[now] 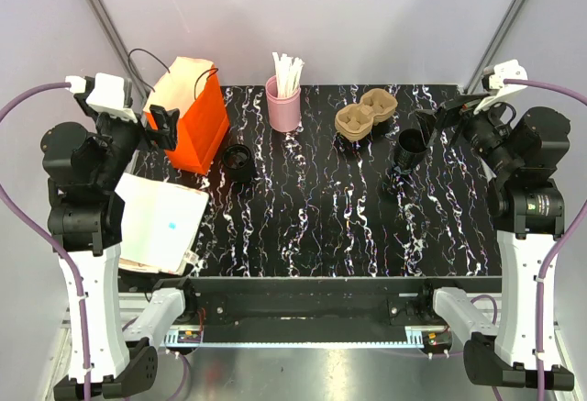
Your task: Pack the takeout coffee
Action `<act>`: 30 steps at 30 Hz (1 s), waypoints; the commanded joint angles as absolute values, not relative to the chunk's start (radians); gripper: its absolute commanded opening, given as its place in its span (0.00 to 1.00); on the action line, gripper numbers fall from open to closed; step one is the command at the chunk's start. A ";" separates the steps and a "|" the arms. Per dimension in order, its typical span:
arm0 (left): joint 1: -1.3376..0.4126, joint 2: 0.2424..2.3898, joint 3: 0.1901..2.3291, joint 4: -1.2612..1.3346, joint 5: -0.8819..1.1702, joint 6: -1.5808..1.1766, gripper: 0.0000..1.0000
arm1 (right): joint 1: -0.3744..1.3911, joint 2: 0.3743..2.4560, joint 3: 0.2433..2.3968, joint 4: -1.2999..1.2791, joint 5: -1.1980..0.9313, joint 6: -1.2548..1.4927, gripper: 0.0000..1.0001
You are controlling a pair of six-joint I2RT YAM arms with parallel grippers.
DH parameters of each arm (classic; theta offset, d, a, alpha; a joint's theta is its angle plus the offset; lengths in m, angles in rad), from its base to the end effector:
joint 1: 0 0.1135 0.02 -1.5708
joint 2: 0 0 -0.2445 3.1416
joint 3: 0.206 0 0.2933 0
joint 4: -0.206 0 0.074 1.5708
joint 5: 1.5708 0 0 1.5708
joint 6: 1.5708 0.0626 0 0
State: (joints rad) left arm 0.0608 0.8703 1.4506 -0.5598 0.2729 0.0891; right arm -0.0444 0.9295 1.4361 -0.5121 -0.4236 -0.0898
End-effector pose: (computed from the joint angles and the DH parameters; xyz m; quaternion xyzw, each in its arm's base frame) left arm 0.2045 -0.0045 0.5108 0.1070 0.6919 -0.0419 0.7128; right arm 0.2276 0.0156 0.5005 -0.1639 0.6897 0.1025 0.6978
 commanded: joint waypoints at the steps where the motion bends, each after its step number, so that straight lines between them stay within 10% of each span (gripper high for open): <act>1: 0.063 0.861 1.450 -0.528 0.273 0.094 0.99 | -0.040 0.917 1.439 -0.465 -0.433 -0.100 1.00; 30: -0.034 1.212 1.074 -0.434 0.311 0.365 0.99 | -0.040 0.960 1.373 -0.485 -0.477 -0.146 1.00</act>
